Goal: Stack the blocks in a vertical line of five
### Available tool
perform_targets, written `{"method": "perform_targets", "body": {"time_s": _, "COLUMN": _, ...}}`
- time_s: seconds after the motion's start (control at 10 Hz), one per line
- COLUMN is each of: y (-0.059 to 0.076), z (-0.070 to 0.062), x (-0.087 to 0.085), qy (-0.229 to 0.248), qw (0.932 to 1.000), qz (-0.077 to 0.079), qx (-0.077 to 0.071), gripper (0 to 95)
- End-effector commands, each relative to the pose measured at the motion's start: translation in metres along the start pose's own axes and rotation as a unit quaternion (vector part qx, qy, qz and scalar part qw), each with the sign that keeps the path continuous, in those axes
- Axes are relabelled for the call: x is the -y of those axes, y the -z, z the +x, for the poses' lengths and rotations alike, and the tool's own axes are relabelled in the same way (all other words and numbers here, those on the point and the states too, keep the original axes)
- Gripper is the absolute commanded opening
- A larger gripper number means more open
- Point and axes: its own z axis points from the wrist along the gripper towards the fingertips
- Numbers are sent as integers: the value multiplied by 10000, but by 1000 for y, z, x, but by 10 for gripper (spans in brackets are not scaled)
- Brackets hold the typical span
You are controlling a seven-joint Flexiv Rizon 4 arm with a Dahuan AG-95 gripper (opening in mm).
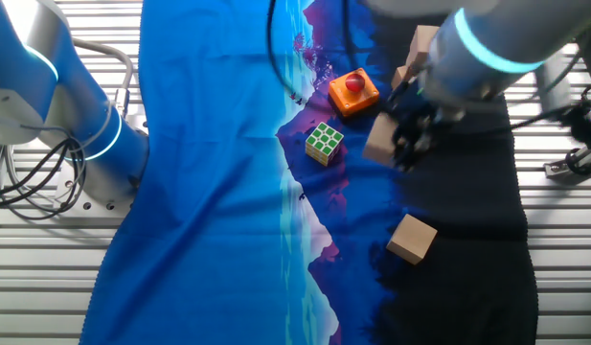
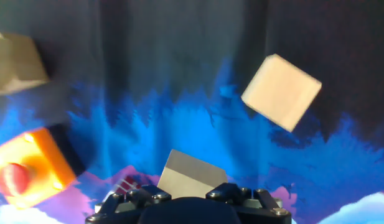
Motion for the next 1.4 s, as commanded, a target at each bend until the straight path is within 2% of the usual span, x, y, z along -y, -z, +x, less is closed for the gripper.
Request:
{"method": "perform_targets", "body": {"time_s": 0.1, "y": 23, "z": -12, "x": -23, "qy": -148, "qw": 9999, "qz": -15, "qx": -40, "gripper": 0}}
{"method": "perform_targets", "body": {"time_s": 0.3, "y": 37, "z": -17, "x": -45, "qy": -316, "qw": 9995, "qz": -22, "qx": -47, "gripper": 0}}
{"method": "perform_targets", "body": {"time_s": 0.5, "y": 42, "z": -24, "x": -59, "qy": -426, "qw": 9991, "qz": -37, "qx": -46, "gripper": 0}}
{"method": "perform_targets", "body": {"time_s": 1.0, "y": 61, "z": -50, "x": -106, "qy": -757, "qw": 9971, "qz": -58, "qx": -47, "gripper": 0}}
{"method": "perform_targets", "body": {"time_s": 1.2, "y": 62, "z": -56, "x": -119, "qy": -805, "qw": 9967, "qz": -60, "qx": -36, "gripper": 0}}
{"method": "perform_targets", "body": {"time_s": 1.4, "y": 56, "z": -62, "x": -137, "qy": -905, "qw": 9959, "qz": -72, "qx": -12, "gripper": 0}}
